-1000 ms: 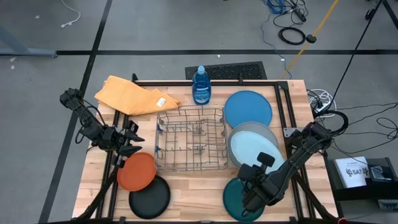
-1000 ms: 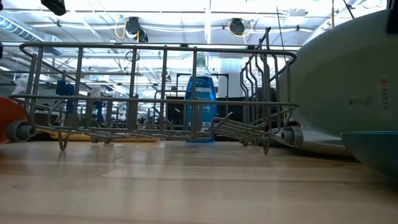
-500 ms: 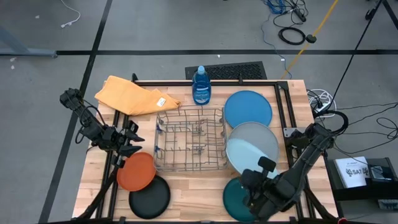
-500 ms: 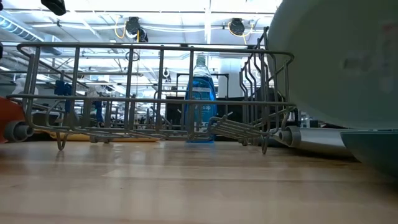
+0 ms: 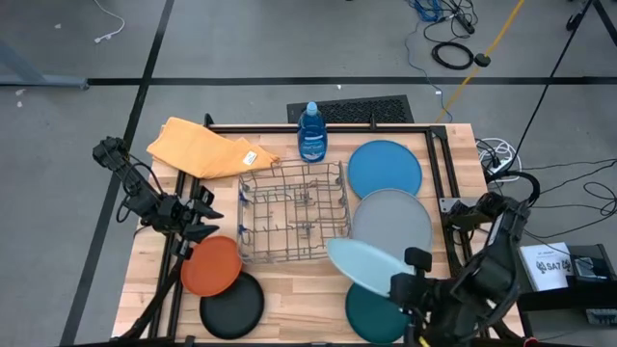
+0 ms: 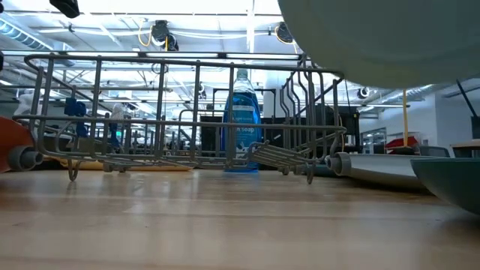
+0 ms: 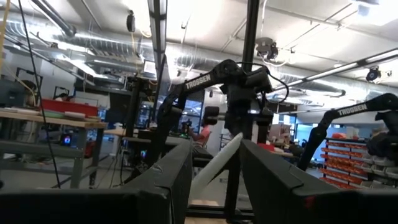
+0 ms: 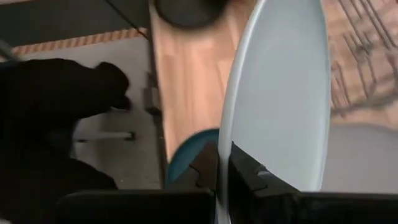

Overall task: Sort dishes
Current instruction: Put the light blue plate in the dish rack

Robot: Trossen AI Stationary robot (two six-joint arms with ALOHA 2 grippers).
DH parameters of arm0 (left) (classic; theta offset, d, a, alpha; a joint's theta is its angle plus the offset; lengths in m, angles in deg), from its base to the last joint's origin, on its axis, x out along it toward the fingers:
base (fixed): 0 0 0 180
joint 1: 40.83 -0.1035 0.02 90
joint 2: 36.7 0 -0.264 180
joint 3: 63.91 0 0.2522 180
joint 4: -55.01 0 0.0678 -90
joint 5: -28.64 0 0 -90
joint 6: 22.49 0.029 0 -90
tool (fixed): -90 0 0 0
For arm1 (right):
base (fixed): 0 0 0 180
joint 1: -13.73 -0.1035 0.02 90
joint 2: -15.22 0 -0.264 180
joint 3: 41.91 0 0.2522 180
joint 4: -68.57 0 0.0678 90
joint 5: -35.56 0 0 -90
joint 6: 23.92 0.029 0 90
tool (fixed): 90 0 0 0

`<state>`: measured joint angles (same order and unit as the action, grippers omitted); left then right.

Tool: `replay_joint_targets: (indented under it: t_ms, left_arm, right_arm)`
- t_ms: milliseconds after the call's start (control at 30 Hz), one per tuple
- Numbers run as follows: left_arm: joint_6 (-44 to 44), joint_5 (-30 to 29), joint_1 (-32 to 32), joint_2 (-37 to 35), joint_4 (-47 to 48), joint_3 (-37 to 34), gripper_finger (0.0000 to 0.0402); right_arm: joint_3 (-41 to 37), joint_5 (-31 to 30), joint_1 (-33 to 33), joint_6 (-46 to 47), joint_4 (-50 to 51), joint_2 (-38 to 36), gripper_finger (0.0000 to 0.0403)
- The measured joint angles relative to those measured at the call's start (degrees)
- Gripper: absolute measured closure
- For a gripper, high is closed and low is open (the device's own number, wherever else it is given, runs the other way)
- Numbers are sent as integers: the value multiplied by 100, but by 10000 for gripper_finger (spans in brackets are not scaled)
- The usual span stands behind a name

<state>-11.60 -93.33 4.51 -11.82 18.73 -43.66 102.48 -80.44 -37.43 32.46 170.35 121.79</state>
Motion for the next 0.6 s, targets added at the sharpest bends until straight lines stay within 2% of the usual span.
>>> replay_joint_targets:
  t_ms: [167, 433, 600]
  left_arm:
    - [0, 0, 0, 0, -144, 0, 265]
    - [2, 0, 0, 0, -466, 0, 265]
    - [-4, 92, 0, 0, -570, 0, 265]
  right_arm:
    - [341, -94, 31, -1265, -651, 5, 400]
    - [443, -502, 600, -4064, -2655, 13, 400]
    - [440, -198, 1066, -4852, -2675, 101, 400]
